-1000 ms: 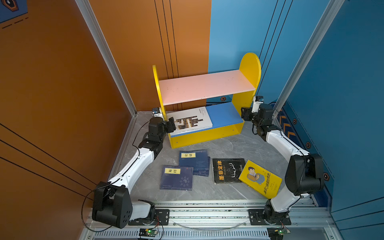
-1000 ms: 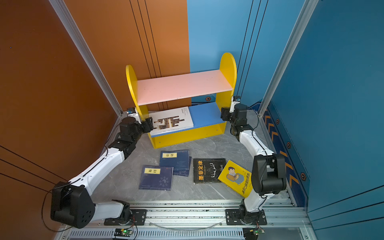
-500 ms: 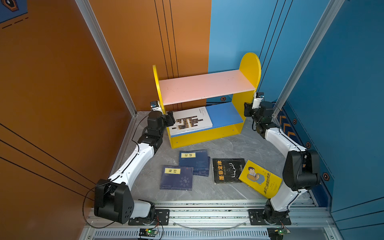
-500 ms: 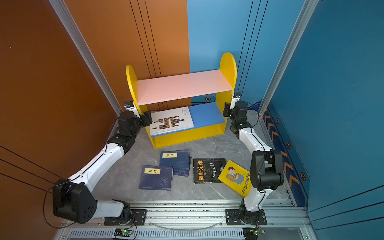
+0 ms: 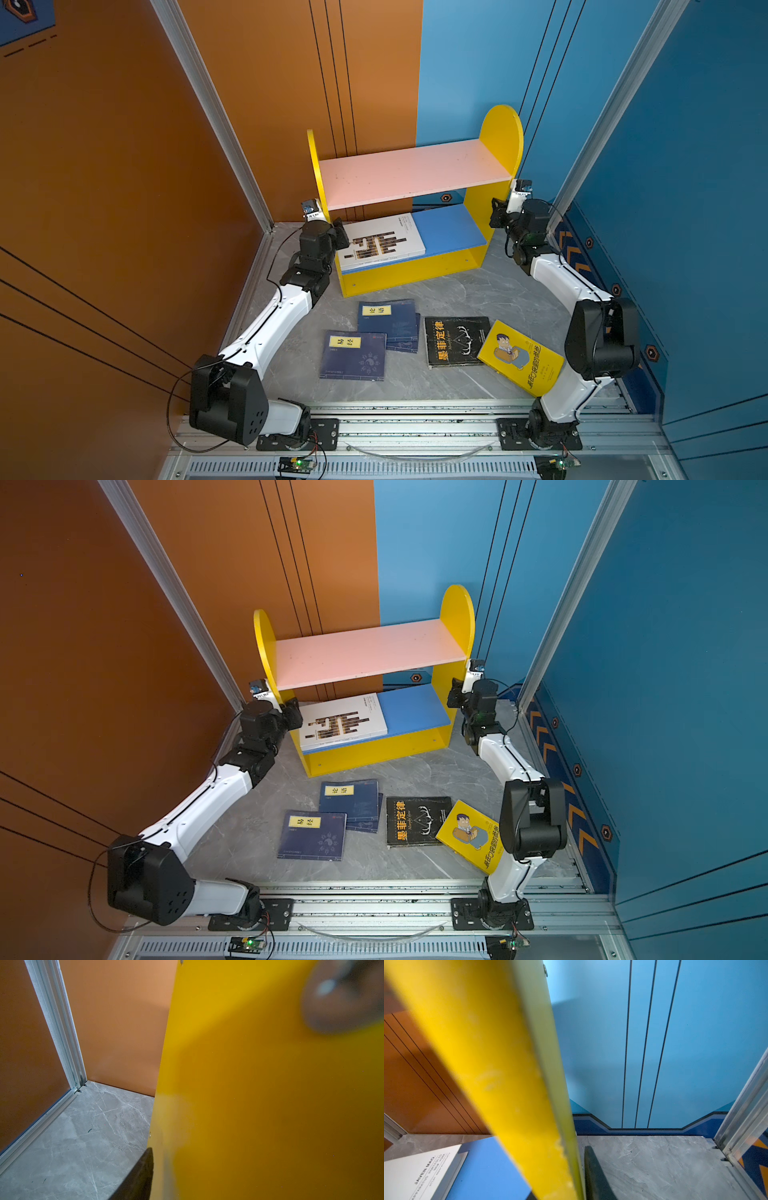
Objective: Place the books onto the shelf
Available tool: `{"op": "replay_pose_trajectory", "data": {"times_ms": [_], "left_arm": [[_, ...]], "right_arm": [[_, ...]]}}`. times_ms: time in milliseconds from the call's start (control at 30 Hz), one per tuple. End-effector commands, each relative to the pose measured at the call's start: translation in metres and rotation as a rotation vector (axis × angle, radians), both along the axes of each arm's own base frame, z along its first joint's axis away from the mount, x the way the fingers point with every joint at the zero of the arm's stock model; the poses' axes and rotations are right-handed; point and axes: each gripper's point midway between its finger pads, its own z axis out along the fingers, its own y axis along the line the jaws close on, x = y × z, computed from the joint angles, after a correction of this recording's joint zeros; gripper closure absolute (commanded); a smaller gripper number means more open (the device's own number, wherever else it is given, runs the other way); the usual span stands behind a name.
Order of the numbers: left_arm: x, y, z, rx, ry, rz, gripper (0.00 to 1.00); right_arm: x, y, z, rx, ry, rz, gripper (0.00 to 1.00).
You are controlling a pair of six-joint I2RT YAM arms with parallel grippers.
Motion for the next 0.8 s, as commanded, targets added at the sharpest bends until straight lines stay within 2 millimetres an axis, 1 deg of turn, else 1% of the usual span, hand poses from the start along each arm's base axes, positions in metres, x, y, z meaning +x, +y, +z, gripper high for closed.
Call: {"op": "replay_pose_trajectory", "data": {"times_ms": [0,67,200,300,467,533,667,767], "left_arm": [[-0.004,-0.024,0.018,0.050,-0.047,-0.083,0.53],[-0.006,-0.021,0.019,0.051,-0.049,-0.070,0.57],[-0.010,-0.016,0.019,0.050,-0.053,-0.053,0.63],[-0.010,-0.013,0.018,0.045,-0.052,-0.052,0.64],[-0.009,-0.011,0.016,0.042,-0.044,-0.062,0.68],[-0.008,-0.009,0.016,0.040,-0.041,-0.064,0.68],[-0.008,-0.008,0.016,0.032,-0.040,-0.075,0.70],[-0.010,-0.009,0.014,0.025,-0.037,-0.092,0.70]], "right_arm": [[-0.002,0.001,0.026,0.077,-0.070,0.000,0.86],[-0.003,0.001,0.029,0.079,-0.072,0.004,0.92],[-0.012,0.001,0.037,0.093,-0.085,0.000,0.99],[-0.021,0.001,0.044,0.097,-0.096,-0.005,1.00],[-0.043,0.001,0.056,0.093,-0.121,-0.018,1.00],[-0.051,0.001,0.058,0.090,-0.118,-0.025,1.00],[-0.073,0.002,0.065,0.078,-0.112,-0.036,1.00],[-0.091,-0.002,0.065,0.073,-0.095,-0.067,1.00]]}}
